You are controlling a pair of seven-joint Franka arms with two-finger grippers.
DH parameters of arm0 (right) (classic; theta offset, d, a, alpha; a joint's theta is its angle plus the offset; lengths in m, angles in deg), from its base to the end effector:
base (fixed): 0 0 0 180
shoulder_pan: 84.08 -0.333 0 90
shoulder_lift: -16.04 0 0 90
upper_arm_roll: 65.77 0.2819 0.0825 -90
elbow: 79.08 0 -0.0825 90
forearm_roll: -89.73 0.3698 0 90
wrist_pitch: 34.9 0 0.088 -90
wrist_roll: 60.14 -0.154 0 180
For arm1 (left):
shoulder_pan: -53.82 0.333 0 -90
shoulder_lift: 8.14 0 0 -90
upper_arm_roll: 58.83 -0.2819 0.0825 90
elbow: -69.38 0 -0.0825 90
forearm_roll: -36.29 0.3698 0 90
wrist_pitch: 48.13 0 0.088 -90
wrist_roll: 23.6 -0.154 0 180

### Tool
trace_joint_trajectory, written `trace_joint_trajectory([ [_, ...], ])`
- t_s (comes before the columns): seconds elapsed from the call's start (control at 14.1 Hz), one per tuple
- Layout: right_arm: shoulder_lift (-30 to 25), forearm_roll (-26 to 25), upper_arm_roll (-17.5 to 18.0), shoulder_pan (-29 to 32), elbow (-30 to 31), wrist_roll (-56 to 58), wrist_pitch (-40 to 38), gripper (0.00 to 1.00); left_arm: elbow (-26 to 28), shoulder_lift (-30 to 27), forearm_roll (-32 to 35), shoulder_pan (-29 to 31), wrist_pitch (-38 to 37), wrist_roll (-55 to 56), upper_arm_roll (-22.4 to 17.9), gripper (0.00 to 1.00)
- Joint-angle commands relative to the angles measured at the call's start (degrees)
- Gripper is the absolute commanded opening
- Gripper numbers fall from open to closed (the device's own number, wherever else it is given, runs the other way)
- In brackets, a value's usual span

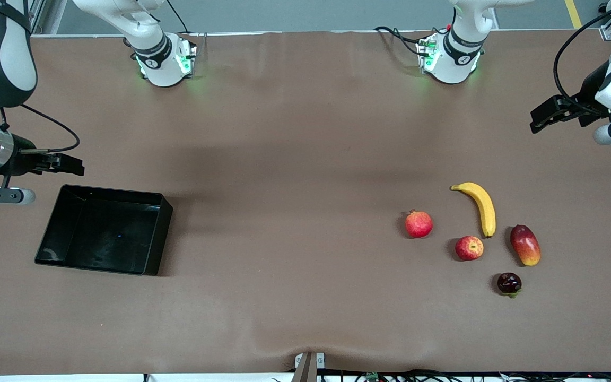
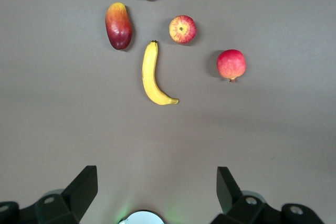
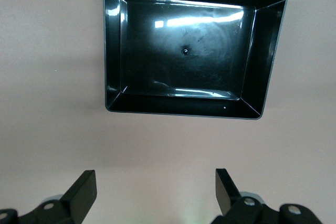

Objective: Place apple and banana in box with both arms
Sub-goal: 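Reach the left gripper to the red-yellow apple while the right gripper reaches the box, then grasp the apple with the left gripper while the right gripper grips the box rim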

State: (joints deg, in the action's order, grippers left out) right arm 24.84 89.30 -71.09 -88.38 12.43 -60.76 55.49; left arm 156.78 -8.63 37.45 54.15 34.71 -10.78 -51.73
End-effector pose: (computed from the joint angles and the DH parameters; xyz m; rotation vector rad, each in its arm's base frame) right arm 0.5633 -0.0089 0.4475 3.1086 -0.0436 -0.2689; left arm 0.5185 -0.0584 0.5581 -3.1024 -0.1668 0.1033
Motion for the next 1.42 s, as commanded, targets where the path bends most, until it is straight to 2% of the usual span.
trace_joint_trajectory([
  [0.0, -0.5, -1.3, -0.2, -0.5, 1.0, 0.5, 0.7, 1.0, -0.8, 0.3, -0.6, 0.2, -0.5, -0.8, 0.0, 1.0],
  [0.36, 0.4, -1.3, -0.2, 0.2, 1.5, 0.5, 1.8, 1.0, -1.2, 2.0, -0.8, 0.5, -0.4, -0.8, -0.1, 1.0],
  [0.5, 0.3, -1.2, -0.2, 1.5, 4.3, 1.9, 6.2, 1.0, -1.2, 4.0, -1.0, 1.4, 0.3, -0.7, -0.4, 1.0],
  [0.71, 0.4, -1.1, -0.2, 3.8, 8.4, 6.1, 12.1, 1.0, 0.1, 9.3, -0.7, 1.4, 5.6, 1.1, -0.4, 1.0],
  [0.85, 1.9, -1.1, -0.2, 5.9, 9.6, 8.9, 15.6, 1.0, 0.7, 14.1, -0.5, 1.6, 10.8, 2.7, -0.4, 1.0],
  [1.14, 7.1, -0.8, -0.2, 10.3, 9.6, 9.7, 20.9, 1.0, 1.6, 25.0, -0.4, 2.2, 27.7, 3.4, -0.5, 1.0],
  [1.35, 11.5, -0.8, -0.2, 14.0, 9.6, 14.1, 26.7, 1.0, 0.9, 31.5, -0.5, 2.0, 35.5, 6.0, -0.4, 1.0],
])
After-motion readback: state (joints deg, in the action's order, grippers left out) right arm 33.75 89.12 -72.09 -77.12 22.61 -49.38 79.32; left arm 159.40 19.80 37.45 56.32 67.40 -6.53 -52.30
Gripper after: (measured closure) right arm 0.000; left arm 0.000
